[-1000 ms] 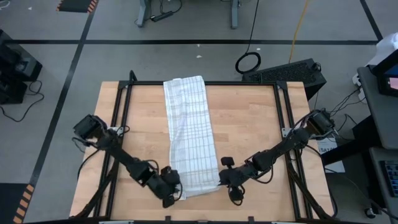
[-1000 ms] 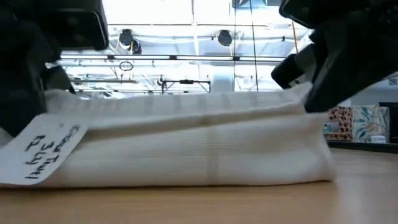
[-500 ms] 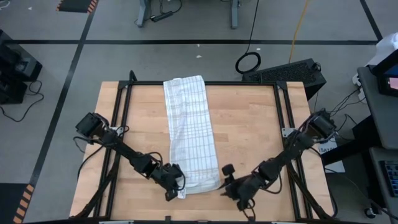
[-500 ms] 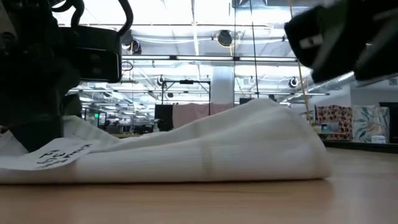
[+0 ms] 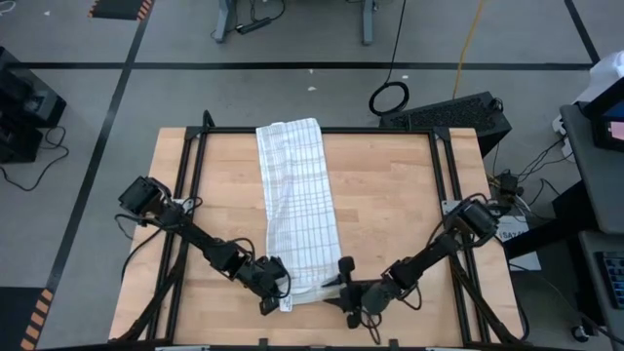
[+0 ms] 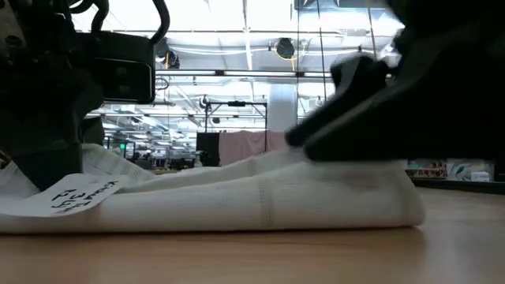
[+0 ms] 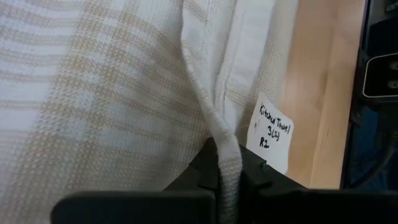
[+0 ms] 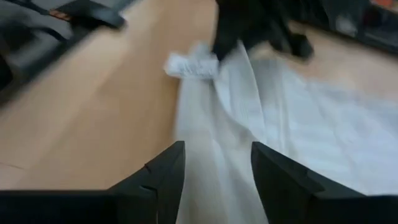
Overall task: Roll towel
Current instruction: Roll the white towel
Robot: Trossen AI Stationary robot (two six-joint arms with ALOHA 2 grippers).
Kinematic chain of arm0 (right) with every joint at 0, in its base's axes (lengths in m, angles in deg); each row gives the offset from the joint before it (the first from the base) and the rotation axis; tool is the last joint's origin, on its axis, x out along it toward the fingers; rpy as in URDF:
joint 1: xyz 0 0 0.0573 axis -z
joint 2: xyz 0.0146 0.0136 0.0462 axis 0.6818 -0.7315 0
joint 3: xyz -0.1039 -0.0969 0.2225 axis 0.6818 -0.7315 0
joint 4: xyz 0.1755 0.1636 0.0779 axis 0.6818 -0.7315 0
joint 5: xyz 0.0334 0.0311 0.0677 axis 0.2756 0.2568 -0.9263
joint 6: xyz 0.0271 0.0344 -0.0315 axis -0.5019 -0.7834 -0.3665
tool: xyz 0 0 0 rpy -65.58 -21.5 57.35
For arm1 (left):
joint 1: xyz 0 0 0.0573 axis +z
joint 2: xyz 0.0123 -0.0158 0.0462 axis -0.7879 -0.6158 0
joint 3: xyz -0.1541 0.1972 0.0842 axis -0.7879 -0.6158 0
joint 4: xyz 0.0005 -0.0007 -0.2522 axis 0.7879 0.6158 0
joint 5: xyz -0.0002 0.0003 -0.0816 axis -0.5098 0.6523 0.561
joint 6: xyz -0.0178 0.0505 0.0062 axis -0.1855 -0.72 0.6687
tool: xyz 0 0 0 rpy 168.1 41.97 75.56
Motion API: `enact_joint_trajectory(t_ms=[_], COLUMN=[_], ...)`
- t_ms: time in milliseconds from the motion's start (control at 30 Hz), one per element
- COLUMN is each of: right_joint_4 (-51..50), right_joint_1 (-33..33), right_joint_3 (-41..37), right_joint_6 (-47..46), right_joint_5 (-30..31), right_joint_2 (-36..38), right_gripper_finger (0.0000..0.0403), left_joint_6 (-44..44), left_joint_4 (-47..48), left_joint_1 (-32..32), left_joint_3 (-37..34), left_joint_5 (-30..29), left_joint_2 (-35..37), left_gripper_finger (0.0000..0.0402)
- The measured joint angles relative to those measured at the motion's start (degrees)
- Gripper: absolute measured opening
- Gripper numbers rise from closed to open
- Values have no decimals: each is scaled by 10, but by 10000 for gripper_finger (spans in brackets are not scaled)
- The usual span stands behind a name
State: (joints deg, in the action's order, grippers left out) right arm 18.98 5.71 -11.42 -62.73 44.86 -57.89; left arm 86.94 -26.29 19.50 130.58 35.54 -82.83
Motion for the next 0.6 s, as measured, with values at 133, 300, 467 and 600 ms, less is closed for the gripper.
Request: enact_joint_trajectory(t_ms=[133,300,467,600], right_joint_4=[-23,-8,-16,-17], right_joint_1=[17,24,24,23], right_joint_3=[0,2,3,2], right_joint_6=[-85,-175,-224,-236], right_joint_5=[-7,-18,-18,-20], right_joint_2=[-28,-59,-65,-66], right_gripper_finger=[166,159,166,166], left_joint_6=[0,-30,-65,-78], left_joint_4=[0,0,22,126], left_joint_1=[0,0,1,3], left_joint_3=[0,0,0,1], left_joint_5=[-1,-10,7,4], left_joint_2=[0,0,23,91], left_gripper_finger=[19,24,72,121])
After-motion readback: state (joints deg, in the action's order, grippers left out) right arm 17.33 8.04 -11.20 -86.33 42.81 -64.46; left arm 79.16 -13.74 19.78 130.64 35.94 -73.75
